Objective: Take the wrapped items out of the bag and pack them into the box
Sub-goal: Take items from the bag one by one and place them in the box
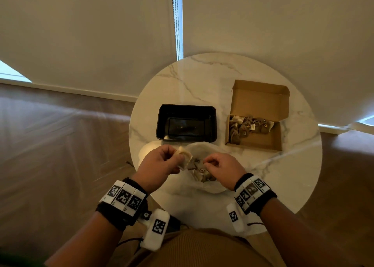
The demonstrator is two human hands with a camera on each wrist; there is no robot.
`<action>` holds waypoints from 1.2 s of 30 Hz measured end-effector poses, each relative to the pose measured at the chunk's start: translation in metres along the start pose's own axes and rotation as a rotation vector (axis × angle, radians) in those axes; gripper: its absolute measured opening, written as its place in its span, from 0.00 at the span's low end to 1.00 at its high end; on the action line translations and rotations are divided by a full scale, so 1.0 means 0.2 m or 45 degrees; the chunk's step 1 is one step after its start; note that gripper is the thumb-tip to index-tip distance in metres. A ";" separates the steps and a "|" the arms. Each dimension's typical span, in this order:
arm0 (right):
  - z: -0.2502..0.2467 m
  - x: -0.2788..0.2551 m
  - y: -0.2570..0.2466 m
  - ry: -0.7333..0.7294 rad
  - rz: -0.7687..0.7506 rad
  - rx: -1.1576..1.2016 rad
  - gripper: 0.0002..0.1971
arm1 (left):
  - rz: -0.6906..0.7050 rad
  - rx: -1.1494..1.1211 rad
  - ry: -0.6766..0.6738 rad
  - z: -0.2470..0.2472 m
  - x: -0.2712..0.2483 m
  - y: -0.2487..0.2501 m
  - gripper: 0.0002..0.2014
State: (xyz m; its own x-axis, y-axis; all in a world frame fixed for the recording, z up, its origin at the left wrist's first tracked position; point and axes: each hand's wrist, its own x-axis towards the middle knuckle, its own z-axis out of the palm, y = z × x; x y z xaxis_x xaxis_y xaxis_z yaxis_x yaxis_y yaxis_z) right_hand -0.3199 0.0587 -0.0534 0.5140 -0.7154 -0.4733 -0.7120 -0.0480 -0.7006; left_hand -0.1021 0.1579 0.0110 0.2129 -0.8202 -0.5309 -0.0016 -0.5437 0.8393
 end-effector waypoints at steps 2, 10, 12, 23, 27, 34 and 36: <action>0.04 0.06 0.00 -0.115 0.022 -0.252 0.10 | -0.027 0.004 0.015 -0.03 -0.03 -0.02 0.09; 0.16 0.15 -0.04 -0.320 0.051 -0.544 0.17 | -0.113 0.034 0.078 -0.08 -0.14 -0.09 0.06; 0.18 0.15 -0.05 -0.304 0.015 -0.538 0.19 | -0.124 0.023 0.081 -0.10 -0.16 -0.09 0.07; 0.22 0.07 -0.06 -0.104 -0.113 -0.516 0.11 | -0.104 0.076 0.046 -0.11 -0.11 -0.12 0.06; 0.11 -0.06 -0.07 0.066 -0.067 -0.093 0.05 | -0.029 0.190 -0.003 -0.11 -0.08 -0.11 0.05; -0.11 -0.28 -0.13 0.156 -0.044 0.632 0.03 | 0.054 0.351 -0.084 0.01 0.06 -0.07 0.05; -0.13 -0.29 -0.13 0.164 -0.046 0.683 0.04 | 0.067 0.382 -0.154 0.08 0.10 -0.04 0.06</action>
State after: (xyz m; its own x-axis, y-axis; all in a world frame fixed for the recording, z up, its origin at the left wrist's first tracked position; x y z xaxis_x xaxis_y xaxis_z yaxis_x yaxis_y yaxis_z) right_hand -0.3442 0.0831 0.0072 0.4469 -0.8009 -0.3986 -0.3339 0.2640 -0.9049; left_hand -0.1143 0.1437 -0.0089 0.0875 -0.8540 -0.5129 -0.3014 -0.5134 0.8035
